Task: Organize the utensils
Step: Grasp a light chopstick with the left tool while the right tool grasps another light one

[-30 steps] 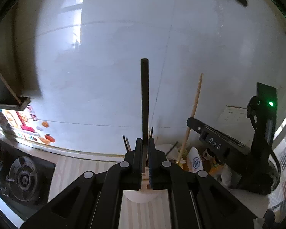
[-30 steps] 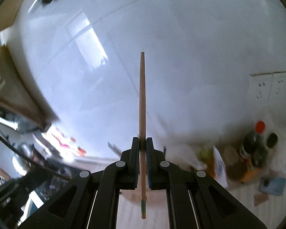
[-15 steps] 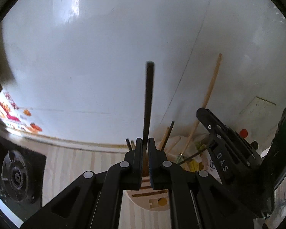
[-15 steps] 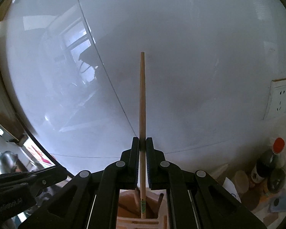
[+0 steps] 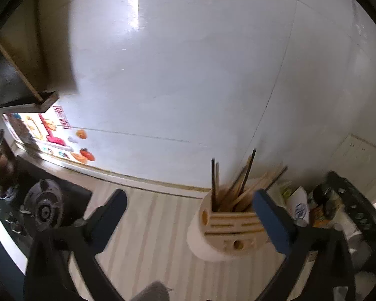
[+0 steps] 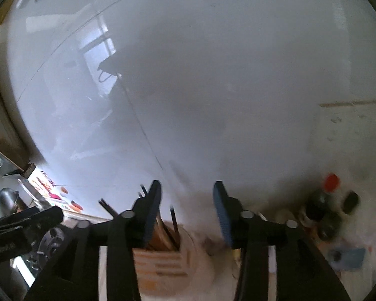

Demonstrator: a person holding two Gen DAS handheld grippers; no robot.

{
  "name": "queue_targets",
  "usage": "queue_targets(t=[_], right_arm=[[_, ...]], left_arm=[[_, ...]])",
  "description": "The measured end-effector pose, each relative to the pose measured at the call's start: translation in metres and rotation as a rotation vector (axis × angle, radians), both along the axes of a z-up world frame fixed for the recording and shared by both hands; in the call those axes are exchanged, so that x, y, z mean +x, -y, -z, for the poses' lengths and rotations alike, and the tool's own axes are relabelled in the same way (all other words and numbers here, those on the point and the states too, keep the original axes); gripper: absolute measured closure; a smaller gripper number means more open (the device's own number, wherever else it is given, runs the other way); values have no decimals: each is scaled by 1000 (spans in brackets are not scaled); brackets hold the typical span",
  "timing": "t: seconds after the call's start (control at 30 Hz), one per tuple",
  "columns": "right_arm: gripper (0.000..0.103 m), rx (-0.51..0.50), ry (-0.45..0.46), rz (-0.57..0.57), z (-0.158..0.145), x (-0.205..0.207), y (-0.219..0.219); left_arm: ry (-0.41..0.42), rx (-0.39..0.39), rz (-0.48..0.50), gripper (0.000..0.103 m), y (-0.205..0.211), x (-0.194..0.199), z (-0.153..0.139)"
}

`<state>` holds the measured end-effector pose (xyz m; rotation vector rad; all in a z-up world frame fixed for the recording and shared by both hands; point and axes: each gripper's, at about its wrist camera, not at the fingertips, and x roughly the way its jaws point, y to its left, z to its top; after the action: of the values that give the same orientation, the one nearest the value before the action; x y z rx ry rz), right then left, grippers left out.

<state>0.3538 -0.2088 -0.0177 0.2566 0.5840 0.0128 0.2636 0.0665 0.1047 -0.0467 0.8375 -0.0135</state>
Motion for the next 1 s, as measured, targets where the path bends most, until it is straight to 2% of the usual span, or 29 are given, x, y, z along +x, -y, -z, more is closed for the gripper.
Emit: queue_targets(t=[0.1,0.27,0.37,0.5,0.63,0.7,0.83,0.93,0.97,1.0], right_arm=[[40,5,-50,56,10,-30,18],[29,37,-155,124,48,-78,59],[27,46,-241,157,84,-103,85],[27,-8,-382,198,140,-135,113],[28,-25,-581,184,211,-158,136],[35,-32,-684,157,251,-169,141],[48,-53,-811,99,306,-180,139],[56,-99,-859,58,330,-187,132],[61,-109,-876,46,336,-189,130],[71,-141,-858,39,337,-192,127]], left_arm=[[-7,51,-4,0,7,-19,15],[-88,80,20,0,30,-43,53],[-151,139,14,0,53,-61,85],[-270,132,65,0,84,-78,141],[-404,149,109,0,116,-96,203],[-458,163,128,0,125,-104,227],[-549,206,148,0,139,-119,270],[-594,214,144,0,143,-127,288],[-601,211,146,0,145,-129,290],[-607,207,148,0,148,-130,291]])
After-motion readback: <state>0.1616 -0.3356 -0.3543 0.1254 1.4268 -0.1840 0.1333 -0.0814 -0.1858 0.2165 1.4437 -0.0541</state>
